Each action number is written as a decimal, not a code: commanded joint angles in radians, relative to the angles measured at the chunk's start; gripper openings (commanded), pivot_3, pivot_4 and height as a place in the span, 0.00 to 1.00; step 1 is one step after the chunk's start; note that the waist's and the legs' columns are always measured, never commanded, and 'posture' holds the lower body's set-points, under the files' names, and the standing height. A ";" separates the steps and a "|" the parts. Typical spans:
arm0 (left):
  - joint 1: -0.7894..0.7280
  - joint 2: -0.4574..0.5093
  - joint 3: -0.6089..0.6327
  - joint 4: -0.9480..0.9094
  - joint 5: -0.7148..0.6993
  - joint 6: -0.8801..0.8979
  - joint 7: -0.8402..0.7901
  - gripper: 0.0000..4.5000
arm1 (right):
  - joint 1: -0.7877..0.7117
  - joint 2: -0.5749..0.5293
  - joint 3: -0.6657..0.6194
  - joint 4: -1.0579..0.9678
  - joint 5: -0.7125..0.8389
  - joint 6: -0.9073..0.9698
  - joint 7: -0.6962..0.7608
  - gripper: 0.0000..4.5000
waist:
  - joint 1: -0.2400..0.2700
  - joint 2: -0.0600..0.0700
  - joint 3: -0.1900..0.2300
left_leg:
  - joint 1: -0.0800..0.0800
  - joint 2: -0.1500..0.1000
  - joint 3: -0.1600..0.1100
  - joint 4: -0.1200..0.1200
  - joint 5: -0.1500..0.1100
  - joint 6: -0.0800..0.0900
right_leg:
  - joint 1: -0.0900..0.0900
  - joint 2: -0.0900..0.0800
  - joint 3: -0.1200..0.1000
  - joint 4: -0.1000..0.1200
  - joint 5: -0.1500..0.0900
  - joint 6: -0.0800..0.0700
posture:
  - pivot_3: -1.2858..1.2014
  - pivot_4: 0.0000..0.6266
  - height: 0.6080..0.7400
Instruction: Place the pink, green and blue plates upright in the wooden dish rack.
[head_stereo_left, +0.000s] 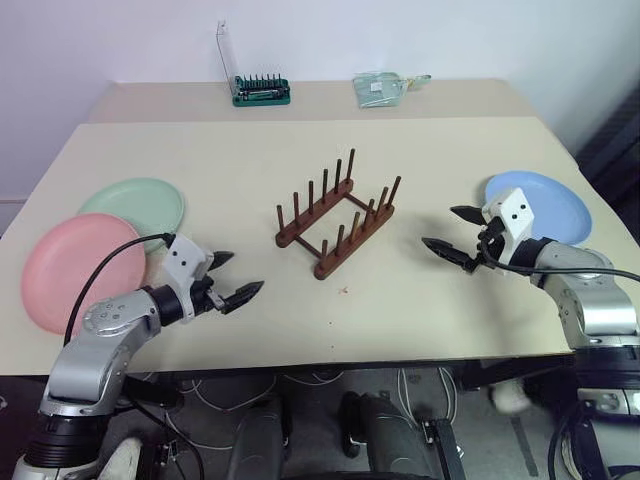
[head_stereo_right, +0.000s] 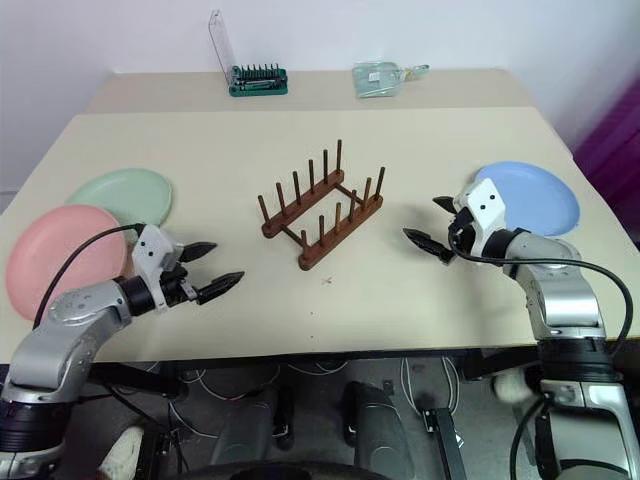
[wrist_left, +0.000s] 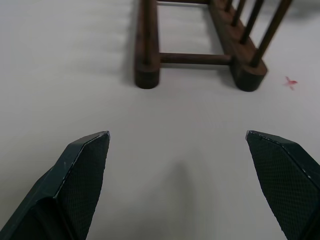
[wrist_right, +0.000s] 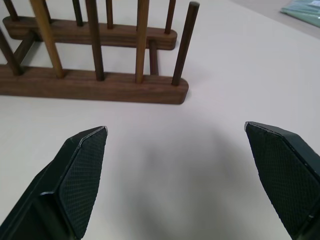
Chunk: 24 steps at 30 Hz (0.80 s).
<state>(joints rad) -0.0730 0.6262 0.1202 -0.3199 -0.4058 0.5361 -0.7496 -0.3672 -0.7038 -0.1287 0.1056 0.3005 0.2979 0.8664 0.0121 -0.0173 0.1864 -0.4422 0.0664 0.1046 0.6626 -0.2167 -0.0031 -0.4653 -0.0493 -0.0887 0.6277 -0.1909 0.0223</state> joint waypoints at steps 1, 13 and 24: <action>-0.001 -0.005 -0.014 -0.039 -0.010 0.003 0.005 0.99 | -0.016 0.009 -0.017 -0.049 0.011 -0.006 -0.019 1.00 | -0.001 0.000 0.000 | 0.000 0.000 0.000 0.000 0.000 0.000 | 0.000 0.000 0.000 0.000 0.000 0.000 | 0.52 0.24 0.92; -0.053 -0.057 -0.309 -0.051 0.112 -0.008 0.013 0.99 | -0.050 0.047 0.035 -0.053 -0.012 -0.017 -0.039 1.00 | 0.001 0.000 0.000 | 0.000 -0.001 0.000 0.000 0.000 0.000 | 0.001 0.000 0.000 0.000 0.000 0.000 | 0.52 0.24 0.92; -0.220 -0.336 -0.373 0.305 0.294 -0.153 0.252 0.99 | -0.025 0.052 0.032 -0.098 -0.007 0.010 -0.057 1.00 | 0.004 0.003 -0.002 | 0.001 -0.001 -0.001 0.001 0.000 0.001 | 0.003 0.000 0.000 0.000 0.000 0.000 | 0.52 0.24 0.92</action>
<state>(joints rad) -0.2906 0.2998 -0.2552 -0.0650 -0.1306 0.3853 -0.5187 -0.3867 -0.6422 -0.0806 0.0606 0.2819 0.3057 0.8100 0.0164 -0.0146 0.1848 -0.4412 0.0649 0.1033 0.6641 -0.2165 -0.0025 -0.4623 -0.0491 -0.0889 0.6278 -0.1907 0.0228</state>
